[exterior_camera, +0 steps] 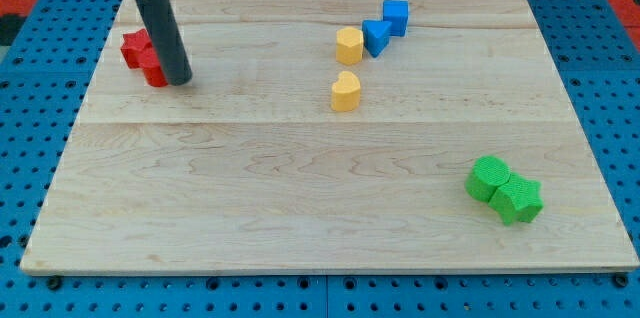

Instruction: Move the yellow hexagon to the left of the yellow heart

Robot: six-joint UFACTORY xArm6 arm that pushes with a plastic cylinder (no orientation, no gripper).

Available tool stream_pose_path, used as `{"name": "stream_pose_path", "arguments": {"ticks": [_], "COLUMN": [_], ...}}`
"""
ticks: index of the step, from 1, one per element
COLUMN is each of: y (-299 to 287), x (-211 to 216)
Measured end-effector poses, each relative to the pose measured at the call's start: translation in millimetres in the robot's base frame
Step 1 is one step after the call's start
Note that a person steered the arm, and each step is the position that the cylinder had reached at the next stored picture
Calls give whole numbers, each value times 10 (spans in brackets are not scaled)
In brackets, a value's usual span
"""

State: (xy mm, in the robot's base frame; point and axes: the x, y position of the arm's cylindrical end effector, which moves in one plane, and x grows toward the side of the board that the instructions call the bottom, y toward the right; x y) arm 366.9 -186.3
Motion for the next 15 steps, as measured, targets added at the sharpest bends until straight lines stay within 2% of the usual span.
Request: {"name": "stream_pose_path", "arguments": {"ticks": [1, 2, 3, 4, 5, 6, 7, 9, 10, 11, 12, 13, 15], "y": [-121, -105, -479, -613, -437, -387, -791, -610, -492, -750, -857, -539, -158], "x": [-130, 200, 188, -32, -142, 45, -73, -818, -913, -748, -291, -79, -537]}}
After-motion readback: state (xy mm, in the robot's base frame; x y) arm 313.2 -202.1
